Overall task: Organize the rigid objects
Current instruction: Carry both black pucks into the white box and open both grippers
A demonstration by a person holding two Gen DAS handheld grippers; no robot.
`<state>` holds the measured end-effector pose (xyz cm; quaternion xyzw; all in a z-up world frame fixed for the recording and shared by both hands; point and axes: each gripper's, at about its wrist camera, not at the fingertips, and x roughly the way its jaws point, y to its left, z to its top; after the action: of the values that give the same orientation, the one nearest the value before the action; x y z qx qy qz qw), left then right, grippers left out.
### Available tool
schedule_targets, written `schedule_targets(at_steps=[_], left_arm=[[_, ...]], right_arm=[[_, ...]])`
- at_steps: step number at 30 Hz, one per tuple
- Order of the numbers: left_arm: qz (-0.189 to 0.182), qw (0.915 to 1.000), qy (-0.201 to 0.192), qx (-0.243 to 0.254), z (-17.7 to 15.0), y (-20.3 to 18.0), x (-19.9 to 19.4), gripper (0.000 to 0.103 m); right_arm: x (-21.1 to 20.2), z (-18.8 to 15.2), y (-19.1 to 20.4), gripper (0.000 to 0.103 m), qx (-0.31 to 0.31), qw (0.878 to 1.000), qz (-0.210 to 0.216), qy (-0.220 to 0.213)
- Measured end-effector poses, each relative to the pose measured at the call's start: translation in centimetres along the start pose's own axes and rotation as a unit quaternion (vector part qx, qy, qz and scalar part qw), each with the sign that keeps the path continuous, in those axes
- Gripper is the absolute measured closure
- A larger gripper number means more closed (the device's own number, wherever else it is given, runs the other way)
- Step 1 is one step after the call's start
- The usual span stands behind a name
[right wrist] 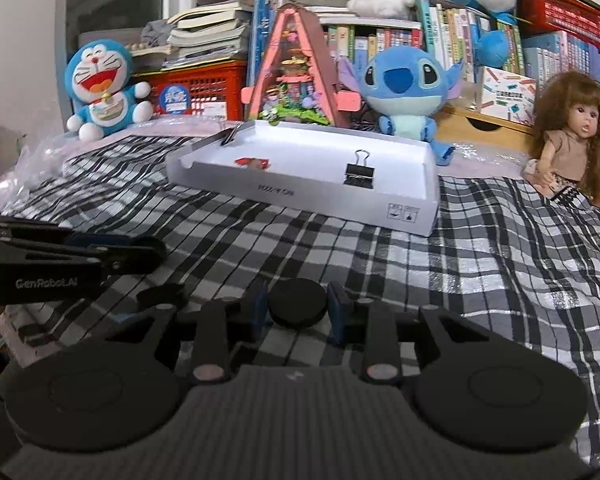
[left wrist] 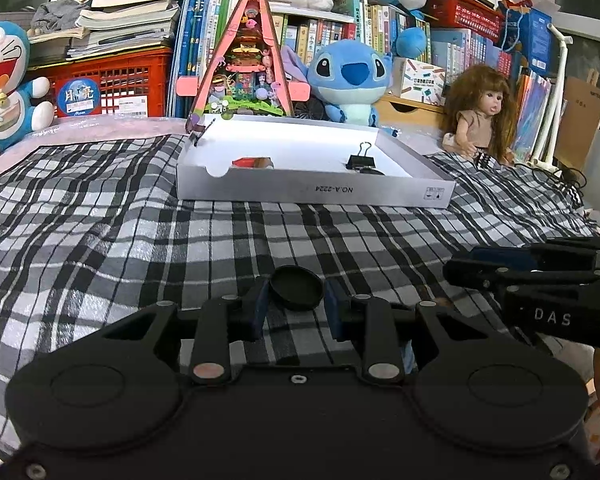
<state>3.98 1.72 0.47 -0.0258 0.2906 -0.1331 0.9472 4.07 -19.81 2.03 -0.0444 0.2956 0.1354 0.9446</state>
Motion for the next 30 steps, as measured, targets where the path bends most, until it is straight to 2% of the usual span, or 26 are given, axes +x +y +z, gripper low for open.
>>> schedule_targets(at_steps=[10, 30], left_arm=[[0.0, 0.9999, -0.012, -0.01, 2.7, 0.7, 0.2, 0.075], [-0.002, 0.9996, -0.009, -0.028, 5.6, 1.5, 1.3, 0.075]], right_arm=[[0.3, 2.0, -1.1, 0.066, 0.024, 1.0, -0.013, -0.009], [1.4, 5.1, -2.6, 0.066, 0.054, 0.998, -0.017, -0.01]])
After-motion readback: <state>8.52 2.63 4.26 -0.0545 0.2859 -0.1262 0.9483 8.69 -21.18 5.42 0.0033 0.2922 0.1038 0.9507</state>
